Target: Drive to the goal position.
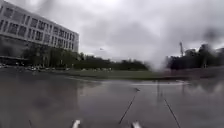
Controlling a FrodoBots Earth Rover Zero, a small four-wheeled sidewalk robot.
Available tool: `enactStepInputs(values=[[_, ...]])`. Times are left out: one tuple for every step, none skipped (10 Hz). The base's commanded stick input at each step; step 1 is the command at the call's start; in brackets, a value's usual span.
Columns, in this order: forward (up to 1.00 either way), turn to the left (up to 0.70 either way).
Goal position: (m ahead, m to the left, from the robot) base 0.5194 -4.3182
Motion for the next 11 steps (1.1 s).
enactStepInputs(values=[[0.70,-0.34],[0.70,-0.34],[0.70,-0.34],[0.70,-0.34],[0.70,-0.34],[0.70,-0.34],[0.70,-0.34],[0.70,-0.34],[0.70,-0.34],[0.70,-0.34],[0.70,-0.34]])
